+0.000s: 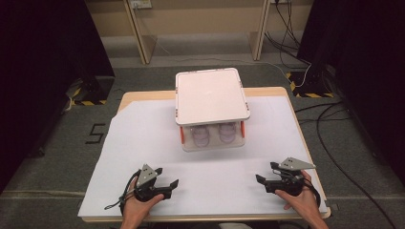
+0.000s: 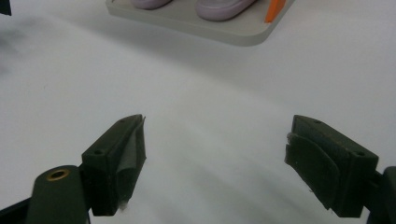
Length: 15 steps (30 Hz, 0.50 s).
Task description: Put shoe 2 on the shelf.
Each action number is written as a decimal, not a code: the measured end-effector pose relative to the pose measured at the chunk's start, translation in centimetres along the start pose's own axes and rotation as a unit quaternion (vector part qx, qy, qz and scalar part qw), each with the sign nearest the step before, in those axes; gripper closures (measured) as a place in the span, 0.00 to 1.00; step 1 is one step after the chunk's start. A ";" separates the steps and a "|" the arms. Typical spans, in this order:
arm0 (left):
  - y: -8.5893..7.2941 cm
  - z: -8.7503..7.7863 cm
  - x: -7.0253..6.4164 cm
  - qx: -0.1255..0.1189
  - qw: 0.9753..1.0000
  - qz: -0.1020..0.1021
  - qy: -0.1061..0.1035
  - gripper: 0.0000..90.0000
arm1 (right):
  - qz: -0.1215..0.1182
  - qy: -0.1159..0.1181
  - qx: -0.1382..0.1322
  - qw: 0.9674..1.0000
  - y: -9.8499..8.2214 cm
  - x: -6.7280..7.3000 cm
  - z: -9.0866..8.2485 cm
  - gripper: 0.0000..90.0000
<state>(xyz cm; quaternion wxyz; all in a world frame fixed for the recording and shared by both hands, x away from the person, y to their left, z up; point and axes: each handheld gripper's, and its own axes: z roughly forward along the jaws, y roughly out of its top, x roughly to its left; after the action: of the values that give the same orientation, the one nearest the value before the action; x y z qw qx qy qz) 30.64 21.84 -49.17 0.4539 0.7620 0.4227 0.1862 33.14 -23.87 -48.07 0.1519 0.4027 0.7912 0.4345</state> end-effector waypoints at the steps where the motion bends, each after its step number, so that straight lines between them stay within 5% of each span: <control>1: 0.0 0.0 0.0 0.000 1.000 0.000 0.000 0.22 | 0.000 -0.001 0.001 1.000 -0.2 0.0 -0.1 0.22; 15: 0.0 0.1 -0.1 0.003 1.000 0.002 0.000 0.22 | -0.014 -0.009 0.031 0.999 -2.2 0.8 -1.3 0.18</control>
<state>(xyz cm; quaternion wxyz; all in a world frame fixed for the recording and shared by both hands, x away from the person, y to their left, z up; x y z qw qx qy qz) 30.62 21.73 -49.21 0.4512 0.7642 0.4218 0.1857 30.77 -24.65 -48.98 0.1520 0.3997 0.8088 0.4038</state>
